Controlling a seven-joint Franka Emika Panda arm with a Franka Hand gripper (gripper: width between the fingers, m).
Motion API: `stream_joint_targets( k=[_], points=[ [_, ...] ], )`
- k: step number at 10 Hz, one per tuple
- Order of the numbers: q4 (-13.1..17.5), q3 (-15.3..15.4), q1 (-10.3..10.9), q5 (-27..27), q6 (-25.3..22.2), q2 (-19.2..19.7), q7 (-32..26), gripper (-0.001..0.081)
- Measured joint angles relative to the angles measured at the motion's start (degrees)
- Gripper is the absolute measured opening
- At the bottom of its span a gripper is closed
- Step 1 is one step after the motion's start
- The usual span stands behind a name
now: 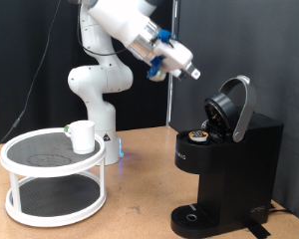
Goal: Make a cup of coffee with the keurig machine
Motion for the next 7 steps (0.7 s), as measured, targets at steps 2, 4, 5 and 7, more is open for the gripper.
stream_joint_targets(
  k=[2,4,5,7],
  points=[
    [1.50,-0.57,-0.24,-0.35,-2.53,-0.43,1.04,0.0734],
    [1.45,-0.51,0.04,0.32,-2.70,-0.31,0.80,0.0734],
    [1.98,-0.29,0.69,1.71,-3.83,0.10,0.78,0.0734],
    [3.84,1.17,2.23,4.00,-4.70,1.61,1.39,0.0734]
  ],
)
